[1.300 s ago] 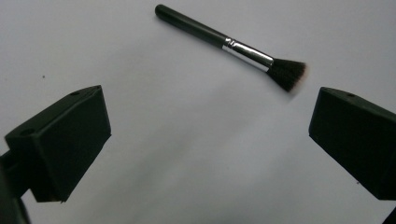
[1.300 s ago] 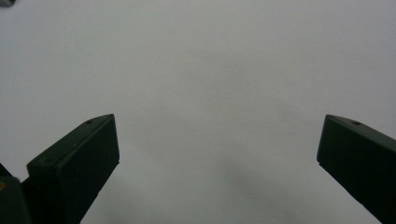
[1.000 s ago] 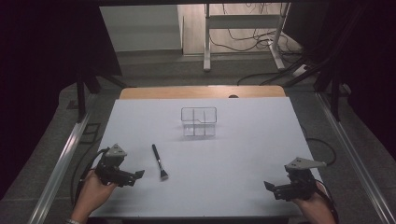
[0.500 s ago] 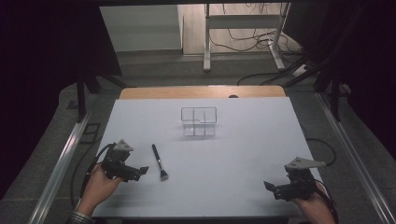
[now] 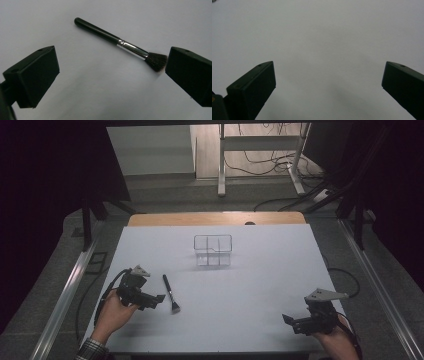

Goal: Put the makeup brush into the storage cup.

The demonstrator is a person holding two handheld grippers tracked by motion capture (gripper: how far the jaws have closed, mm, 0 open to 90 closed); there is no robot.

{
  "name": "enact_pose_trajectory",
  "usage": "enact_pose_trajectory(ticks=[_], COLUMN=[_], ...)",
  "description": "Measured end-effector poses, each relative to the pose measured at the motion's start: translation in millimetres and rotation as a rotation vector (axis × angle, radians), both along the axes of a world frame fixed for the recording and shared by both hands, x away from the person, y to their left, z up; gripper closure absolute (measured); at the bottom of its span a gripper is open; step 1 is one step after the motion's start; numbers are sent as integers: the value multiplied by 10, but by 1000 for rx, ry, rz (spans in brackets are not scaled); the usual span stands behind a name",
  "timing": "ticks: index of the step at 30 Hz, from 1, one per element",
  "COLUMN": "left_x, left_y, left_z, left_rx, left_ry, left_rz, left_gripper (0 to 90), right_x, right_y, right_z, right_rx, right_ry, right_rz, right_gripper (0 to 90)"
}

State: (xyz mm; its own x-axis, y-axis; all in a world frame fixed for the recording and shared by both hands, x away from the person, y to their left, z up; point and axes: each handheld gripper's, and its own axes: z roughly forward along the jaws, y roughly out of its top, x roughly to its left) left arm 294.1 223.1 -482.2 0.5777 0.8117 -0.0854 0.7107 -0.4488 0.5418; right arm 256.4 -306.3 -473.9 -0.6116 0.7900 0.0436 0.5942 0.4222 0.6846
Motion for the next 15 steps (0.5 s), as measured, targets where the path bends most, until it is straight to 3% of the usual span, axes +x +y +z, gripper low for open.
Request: enact_pose_trajectory(ticks=[15], left_x=[151], left_y=[-147], left_z=[-19], left_rx=[13], left_ry=[29], left_rz=[3], left_gripper=[2], right_x=[0], right_y=[7], right_z=[-2], right_rx=[-5], right_ry=[0], right_rz=[3], right_gripper=[0])
